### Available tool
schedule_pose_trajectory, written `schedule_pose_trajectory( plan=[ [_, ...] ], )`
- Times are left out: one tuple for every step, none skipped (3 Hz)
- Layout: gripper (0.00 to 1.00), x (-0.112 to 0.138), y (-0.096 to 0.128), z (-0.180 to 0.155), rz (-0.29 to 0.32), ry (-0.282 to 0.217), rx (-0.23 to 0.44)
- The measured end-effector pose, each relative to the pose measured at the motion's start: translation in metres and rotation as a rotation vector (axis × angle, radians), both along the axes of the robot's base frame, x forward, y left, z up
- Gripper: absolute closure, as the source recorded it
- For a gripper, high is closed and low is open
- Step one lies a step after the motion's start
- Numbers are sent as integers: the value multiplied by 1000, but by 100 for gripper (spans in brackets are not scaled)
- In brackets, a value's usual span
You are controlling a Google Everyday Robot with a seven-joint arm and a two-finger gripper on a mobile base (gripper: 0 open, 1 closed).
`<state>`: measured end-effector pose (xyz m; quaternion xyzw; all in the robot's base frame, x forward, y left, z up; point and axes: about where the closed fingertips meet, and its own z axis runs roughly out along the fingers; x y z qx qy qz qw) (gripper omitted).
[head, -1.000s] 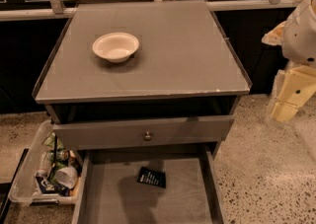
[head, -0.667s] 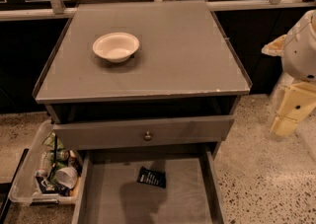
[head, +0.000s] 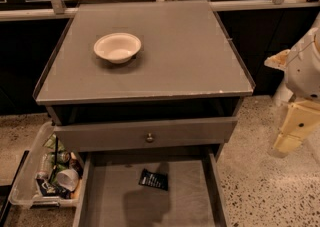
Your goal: Pick rxbar blueberry from middle drawer and place on counter
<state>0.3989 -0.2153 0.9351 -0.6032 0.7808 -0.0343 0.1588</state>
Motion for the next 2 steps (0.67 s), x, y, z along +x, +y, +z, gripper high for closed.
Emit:
schedule_pose_trajectory(
  plan=[
    [0, -20, 1, -21, 0, 0, 0],
    [0, -20, 1, -21, 0, 0, 0]
  ],
)
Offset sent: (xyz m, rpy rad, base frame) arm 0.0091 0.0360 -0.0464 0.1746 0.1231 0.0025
